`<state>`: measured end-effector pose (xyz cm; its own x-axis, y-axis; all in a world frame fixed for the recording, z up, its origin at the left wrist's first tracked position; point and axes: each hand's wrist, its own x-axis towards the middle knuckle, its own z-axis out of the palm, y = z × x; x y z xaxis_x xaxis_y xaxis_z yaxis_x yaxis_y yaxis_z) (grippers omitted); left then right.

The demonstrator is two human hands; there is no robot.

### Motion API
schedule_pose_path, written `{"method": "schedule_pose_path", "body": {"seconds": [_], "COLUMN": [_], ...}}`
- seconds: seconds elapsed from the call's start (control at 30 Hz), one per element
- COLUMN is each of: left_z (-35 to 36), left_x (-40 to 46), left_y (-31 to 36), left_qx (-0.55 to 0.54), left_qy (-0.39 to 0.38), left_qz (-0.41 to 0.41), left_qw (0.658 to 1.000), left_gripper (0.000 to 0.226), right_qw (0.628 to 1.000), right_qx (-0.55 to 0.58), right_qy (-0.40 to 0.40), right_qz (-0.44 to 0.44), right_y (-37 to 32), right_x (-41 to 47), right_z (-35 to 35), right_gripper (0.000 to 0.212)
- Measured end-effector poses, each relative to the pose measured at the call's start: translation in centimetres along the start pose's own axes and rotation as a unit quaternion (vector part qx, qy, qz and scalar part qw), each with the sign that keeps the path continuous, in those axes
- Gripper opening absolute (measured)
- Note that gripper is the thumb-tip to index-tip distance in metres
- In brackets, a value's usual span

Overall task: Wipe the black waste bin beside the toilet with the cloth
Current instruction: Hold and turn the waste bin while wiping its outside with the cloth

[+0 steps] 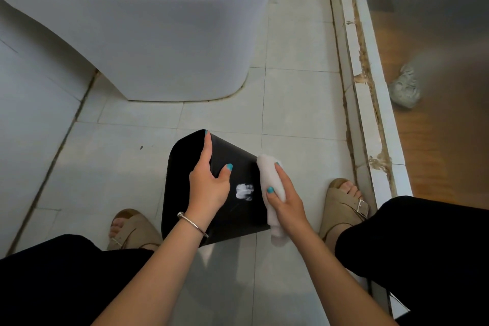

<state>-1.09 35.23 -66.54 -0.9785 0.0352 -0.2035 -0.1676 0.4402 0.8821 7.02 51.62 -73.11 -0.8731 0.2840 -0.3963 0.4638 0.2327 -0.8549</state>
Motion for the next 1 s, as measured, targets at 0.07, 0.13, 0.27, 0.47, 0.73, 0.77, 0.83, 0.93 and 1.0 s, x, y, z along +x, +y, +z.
{"method": "schedule_pose_path", "body": {"seconds": [0.07, 0.13, 0.27, 0.47, 0.73, 0.77, 0.83, 0.93, 1.0], "left_z": [-0.2, -0.4, -0.5, -0.2, -0.2, -0.2, -0.3, -0.6, -0.9], "left_x": [0.1, 0.1, 0.0, -0.3, -0.4, -0.4, -0.6, -0.8, -0.8], "left_y": [0.0, -0.1, -0.3, 0.2, 0.9, 0.8, 0.7, 0.3, 0.0], "left_qx": [-0.002, -0.007, -0.011, -0.003, 0.002, -0.001, -0.011, -0.019, -0.025], "left_qy": [0.003, 0.01, 0.021, 0.009, -0.002, -0.001, 0.005, 0.016, 0.022], "left_qz": [-0.007, -0.016, -0.019, -0.012, -0.007, -0.008, -0.013, -0.018, -0.023], "left_qw": [1.0, 1.0, 1.0, 1.0, 1.0, 1.0, 1.0, 1.0, 0.999], "left_gripper": [0.082, 0.082, 0.082, 0.084, 0.084, 0.084, 0.085, 0.085, 0.085], "right_qw": [1.0, 1.0, 1.0, 0.997, 0.996, 0.996, 0.996, 0.995, 0.994], "right_qx": [0.003, 0.002, 0.0, -0.051, -0.051, -0.053, -0.068, -0.086, -0.092], "right_qy": [-0.01, -0.02, -0.027, 0.009, 0.036, 0.035, 0.027, 0.015, 0.013], "right_qz": [-0.001, -0.013, -0.012, 0.049, 0.06, 0.059, 0.057, 0.056, 0.052], "right_y": [0.0, -0.1, -0.4, 0.7, 0.6, 0.6, 0.5, 0.1, -0.3], "right_x": [0.1, 0.3, 1.3, 1.6, 0.8, 0.8, 0.8, 0.7, 0.3], "right_z": [-0.1, -0.3, -0.3, 1.2, 1.9, 2.0, 2.1, 2.2, 2.5], "right_gripper": [0.062, 0.064, 0.057, 0.041, 0.056, 0.053, 0.05, 0.048, 0.047]}}
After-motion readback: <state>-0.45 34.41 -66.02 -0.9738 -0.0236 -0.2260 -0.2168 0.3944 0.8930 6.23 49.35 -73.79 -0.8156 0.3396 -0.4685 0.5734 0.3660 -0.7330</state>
